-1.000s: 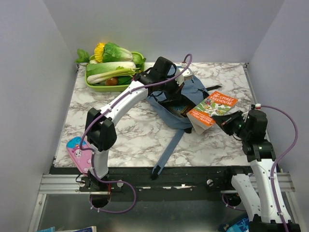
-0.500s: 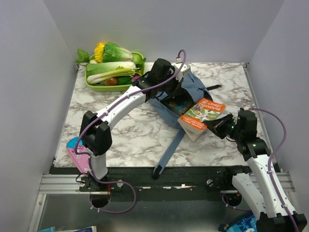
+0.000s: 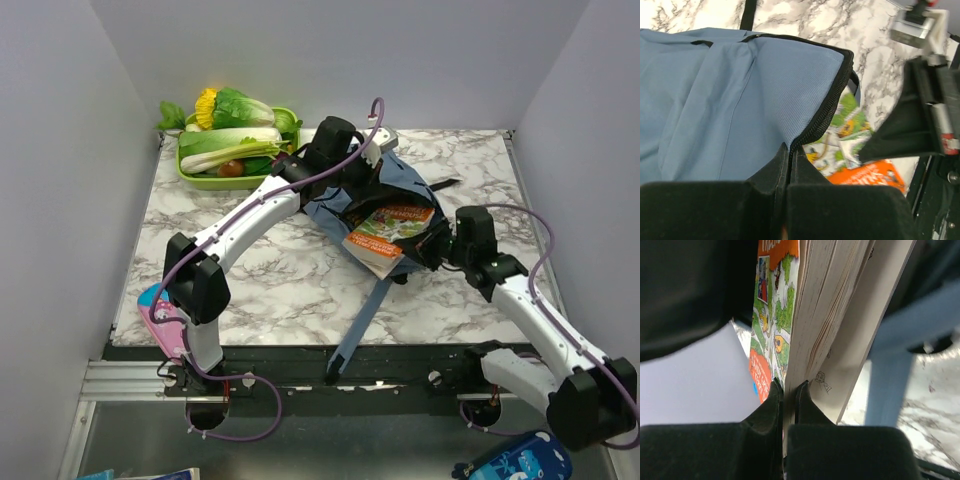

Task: Pack the student bag
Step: Place the book in the student bag.

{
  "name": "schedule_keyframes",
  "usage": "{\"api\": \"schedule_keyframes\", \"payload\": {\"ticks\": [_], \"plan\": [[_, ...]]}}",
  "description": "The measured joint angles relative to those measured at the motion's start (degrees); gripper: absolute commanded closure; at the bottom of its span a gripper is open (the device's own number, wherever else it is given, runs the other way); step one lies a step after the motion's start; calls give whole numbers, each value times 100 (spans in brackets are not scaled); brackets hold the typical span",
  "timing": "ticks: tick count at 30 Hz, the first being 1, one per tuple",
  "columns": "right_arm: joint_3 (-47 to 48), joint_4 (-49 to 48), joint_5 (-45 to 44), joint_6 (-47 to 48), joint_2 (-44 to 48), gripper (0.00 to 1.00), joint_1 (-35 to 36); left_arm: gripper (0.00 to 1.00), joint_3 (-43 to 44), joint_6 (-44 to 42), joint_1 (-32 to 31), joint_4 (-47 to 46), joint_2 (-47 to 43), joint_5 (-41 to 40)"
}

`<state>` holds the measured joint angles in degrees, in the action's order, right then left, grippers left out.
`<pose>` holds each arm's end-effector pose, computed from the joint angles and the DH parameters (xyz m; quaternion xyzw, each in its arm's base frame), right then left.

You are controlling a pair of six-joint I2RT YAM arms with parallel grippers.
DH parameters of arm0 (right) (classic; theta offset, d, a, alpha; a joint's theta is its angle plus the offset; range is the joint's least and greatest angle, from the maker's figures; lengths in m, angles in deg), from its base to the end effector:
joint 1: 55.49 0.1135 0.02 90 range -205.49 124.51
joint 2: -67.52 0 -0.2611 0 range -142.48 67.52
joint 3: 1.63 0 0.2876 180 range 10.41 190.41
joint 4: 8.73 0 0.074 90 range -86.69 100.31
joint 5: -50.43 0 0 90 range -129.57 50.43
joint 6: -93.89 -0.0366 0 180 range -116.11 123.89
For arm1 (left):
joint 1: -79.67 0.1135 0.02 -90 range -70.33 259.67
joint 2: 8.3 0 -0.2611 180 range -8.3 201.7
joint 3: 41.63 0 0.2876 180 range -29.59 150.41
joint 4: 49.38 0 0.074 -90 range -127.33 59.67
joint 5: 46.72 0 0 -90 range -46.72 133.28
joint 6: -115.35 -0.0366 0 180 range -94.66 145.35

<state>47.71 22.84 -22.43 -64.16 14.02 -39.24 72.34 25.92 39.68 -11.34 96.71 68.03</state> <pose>0.2274 0.0775 0.2389 0.3232 0.8213 0.4010 0.2454 0.3467 -0.3109 0.3584 0.3862 0.7560 -0.3449 0.4004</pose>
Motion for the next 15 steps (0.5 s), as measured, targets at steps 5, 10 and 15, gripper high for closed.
{"api": "schedule_keyframes", "payload": {"ticks": [5, 10, 15], "plan": [[269, -533, -332, -26, -811, 99, 275, 100, 92, -142, -24, 286, -2, 214], [494, -688, -1248, 391, -1119, 99, 437, 100, 188, -387, -24, 645, -2, 407], [892, -1215, -2092, 761, -2199, 99, 573, 95, 258, -584, -22, 986, -2, 496]]}}
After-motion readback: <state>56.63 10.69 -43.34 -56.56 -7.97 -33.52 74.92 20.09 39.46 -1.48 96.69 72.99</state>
